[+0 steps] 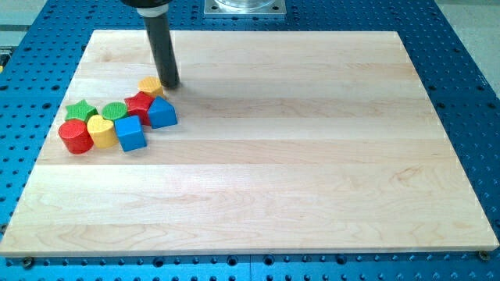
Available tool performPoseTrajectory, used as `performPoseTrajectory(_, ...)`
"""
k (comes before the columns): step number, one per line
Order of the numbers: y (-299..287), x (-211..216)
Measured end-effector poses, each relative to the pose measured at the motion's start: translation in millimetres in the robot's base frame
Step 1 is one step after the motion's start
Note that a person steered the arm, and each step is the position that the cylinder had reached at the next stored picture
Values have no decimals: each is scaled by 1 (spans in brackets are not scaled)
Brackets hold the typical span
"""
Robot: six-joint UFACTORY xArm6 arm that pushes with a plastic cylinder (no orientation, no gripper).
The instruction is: Place your arm at the top left of the green star
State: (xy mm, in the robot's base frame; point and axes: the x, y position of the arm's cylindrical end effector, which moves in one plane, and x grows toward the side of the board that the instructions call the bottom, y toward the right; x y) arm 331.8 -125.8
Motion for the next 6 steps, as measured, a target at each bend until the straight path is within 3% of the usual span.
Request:
performPoseTrajectory(2, -75, 20)
performPoseTrajectory(3, -81, 21)
performPoseTrajectory(5, -179, 39)
performPoseTrajectory(6, -160, 41)
